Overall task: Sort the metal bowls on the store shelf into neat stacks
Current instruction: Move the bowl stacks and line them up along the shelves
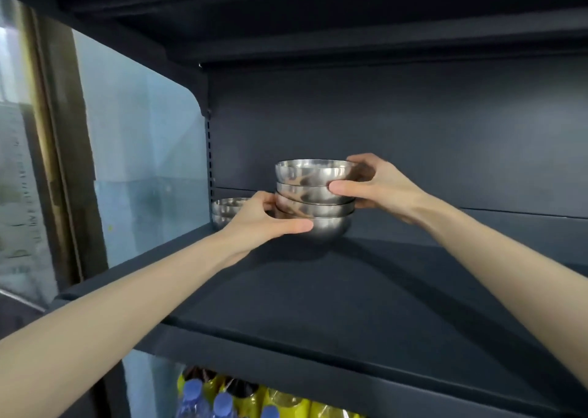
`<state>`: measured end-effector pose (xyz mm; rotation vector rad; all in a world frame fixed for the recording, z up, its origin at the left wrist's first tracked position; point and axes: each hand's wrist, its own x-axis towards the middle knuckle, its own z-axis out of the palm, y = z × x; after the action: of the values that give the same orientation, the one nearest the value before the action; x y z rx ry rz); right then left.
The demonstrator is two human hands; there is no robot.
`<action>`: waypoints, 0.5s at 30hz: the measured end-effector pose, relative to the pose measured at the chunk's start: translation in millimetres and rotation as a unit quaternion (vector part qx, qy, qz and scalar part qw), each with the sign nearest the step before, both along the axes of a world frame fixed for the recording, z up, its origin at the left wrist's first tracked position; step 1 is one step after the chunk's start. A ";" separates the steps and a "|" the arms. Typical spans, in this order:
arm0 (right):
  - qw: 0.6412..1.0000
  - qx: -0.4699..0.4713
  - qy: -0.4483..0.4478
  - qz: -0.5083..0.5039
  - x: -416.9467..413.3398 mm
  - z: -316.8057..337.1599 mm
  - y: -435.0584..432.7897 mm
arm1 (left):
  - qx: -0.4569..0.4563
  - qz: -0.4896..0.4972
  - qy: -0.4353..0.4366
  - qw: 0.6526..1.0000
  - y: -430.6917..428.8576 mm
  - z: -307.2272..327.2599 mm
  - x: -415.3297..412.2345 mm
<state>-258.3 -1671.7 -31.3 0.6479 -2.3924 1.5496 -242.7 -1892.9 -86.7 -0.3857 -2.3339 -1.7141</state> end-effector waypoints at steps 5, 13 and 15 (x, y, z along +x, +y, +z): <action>0.999 -0.010 -0.008 -0.048 -2.3 -8.5 -23.7 | -0.005 -0.034 0.000 0.999 -23.2 -5.4 -25.4; 0.995 -0.021 -0.024 -0.097 -6.3 -27.8 -39.7 | -0.035 -0.088 -0.013 0.995 -35.0 -15.5 -42.3; 0.994 -0.027 -0.028 -0.105 -9.7 -31.4 -39.5 | -0.029 -0.094 -0.014 0.995 -34.7 -17.0 -46.9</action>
<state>-267.9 -1711.2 -62.7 0.3342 -2.3606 1.5545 -289.6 -1927.6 -103.8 -0.6142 -2.4401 -1.7459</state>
